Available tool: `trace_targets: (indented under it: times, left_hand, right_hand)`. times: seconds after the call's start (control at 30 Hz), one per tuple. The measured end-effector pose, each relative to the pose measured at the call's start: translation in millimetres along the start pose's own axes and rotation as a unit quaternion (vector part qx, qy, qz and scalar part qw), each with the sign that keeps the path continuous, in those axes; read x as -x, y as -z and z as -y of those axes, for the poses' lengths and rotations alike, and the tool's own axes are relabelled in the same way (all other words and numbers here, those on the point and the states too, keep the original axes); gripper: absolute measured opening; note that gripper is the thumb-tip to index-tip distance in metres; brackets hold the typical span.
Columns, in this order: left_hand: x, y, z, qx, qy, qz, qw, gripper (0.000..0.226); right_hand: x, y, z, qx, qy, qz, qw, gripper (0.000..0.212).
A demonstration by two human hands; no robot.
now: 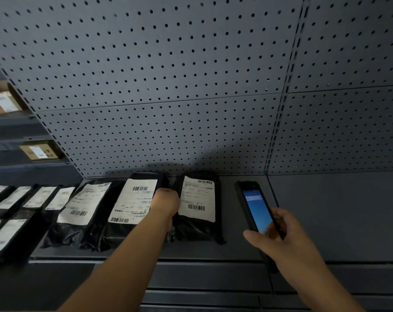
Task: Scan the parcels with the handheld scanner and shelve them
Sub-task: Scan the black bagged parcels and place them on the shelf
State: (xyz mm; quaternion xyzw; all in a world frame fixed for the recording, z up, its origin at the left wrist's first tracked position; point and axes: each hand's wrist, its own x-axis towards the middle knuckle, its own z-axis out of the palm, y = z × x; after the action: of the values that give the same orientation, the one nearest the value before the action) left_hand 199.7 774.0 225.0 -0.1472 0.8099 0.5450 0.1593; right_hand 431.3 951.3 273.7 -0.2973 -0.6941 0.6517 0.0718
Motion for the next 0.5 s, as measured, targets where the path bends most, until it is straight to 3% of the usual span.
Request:
trace_targets:
  times: [0.1, 0.23, 0.5]
  left_hand:
    - [18.6, 4.7, -6.3, -0.002, -0.027, -0.003, 1.0, 0.023]
    - [45.4, 13.2, -12.3, -0.026, -0.103, -0.029, 0.994, 0.04]
    - [81.5, 36.4, 6.1, -0.078, -0.164, -0.071, 0.981, 0.041]
  right_hand:
    - [2.8, 1.6, 0.8, 0.012, 0.018, 0.011, 1.0, 0.069]
    - [4.2, 2.0, 0.7, 0.013, 0.031, 0.028, 0.999, 0.072]
    - [4.7, -4.6, 0.0, 0.042, 0.05, 0.069, 0.995, 0.066]
